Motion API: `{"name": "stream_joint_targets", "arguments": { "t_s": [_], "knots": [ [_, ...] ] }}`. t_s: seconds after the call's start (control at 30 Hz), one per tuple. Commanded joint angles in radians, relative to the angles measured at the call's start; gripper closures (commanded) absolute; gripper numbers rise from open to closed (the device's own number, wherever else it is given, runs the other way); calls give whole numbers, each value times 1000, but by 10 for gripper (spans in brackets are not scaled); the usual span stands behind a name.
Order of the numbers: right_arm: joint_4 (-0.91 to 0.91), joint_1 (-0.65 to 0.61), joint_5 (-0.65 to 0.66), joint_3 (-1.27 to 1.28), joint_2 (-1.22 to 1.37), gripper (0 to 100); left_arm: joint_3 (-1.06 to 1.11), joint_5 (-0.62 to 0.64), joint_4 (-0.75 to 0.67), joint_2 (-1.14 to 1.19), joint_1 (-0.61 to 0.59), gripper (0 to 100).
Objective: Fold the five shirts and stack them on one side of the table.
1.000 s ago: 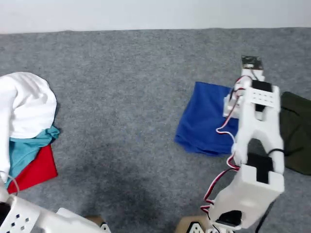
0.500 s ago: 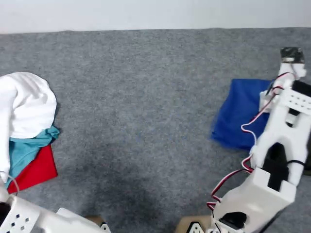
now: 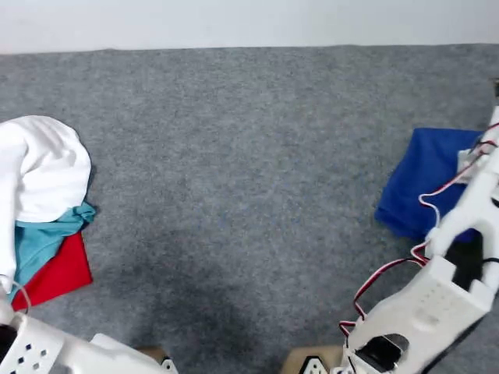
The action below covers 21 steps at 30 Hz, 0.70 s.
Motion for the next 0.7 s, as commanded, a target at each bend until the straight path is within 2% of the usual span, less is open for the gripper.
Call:
{"name": "stream_joint_targets", "arguments": {
  "t_s": [0.0, 0.27, 0.67],
  "knots": [
    [10, 33, 29, -72, -18, 990, -36, 0, 21, -9, -2, 927],
    [136, 59, 81, -106, -41, 990, -36, 0, 21, -9, 0, 927],
    [88, 113, 186, -106, -35, 990, -35, 0, 21, -9, -5, 927]
  ]
}}
